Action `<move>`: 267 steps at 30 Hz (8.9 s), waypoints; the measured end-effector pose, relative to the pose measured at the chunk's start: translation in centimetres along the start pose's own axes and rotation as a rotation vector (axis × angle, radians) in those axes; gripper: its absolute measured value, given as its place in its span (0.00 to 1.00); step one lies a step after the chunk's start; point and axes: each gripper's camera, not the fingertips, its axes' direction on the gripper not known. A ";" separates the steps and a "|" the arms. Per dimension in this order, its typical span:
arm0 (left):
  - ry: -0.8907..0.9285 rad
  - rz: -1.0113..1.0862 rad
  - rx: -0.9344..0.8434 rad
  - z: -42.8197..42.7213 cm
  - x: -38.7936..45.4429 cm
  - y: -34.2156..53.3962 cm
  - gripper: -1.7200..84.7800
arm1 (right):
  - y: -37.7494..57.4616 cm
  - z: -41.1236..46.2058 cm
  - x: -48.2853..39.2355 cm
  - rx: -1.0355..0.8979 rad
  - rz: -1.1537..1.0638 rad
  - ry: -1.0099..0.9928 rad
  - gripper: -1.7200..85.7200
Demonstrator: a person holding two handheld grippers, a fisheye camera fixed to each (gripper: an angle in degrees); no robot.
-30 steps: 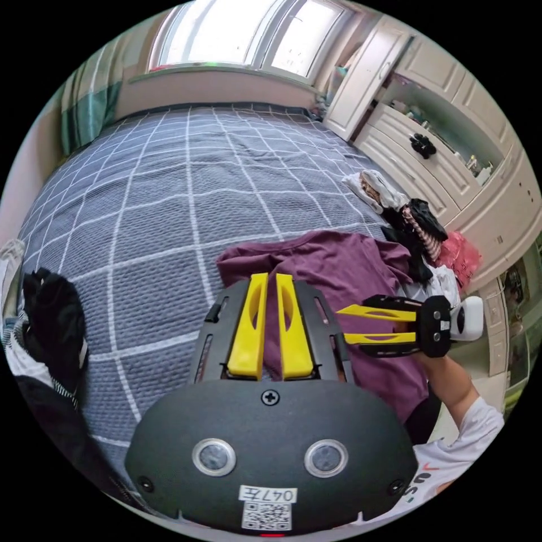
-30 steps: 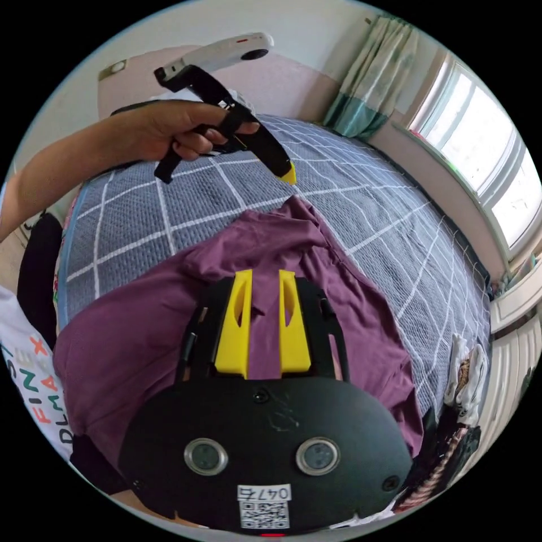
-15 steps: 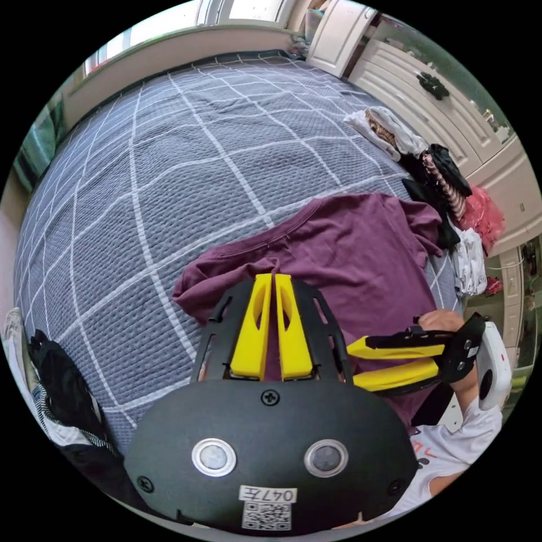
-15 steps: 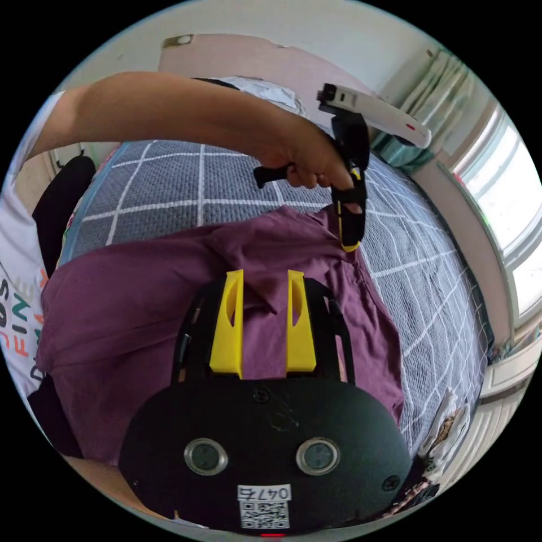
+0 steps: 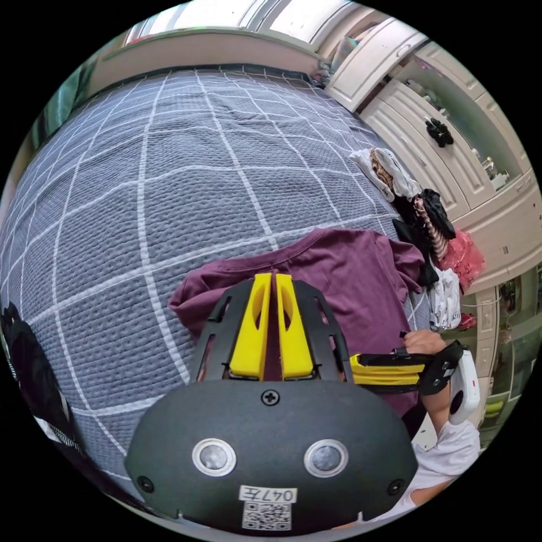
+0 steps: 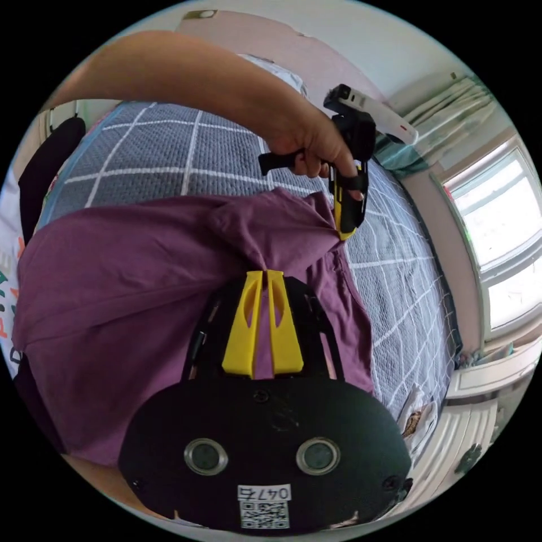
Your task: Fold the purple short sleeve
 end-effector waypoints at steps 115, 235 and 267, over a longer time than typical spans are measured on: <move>0.080 0.300 0.064 -5.7 14.5 1.2 0.02 | 21.0 -19.5 -5.8 0.129 0.648 -0.051 0.03; -0.167 0.089 0.115 -7.1 17.9 66.6 0.09 | 7.1 -5.3 2.2 -0.001 0.409 -0.037 0.03; -0.131 0.176 0.020 -1.8 27.7 79.8 0.02 | 15.4 -31.6 -40.8 -0.123 0.280 0.151 0.02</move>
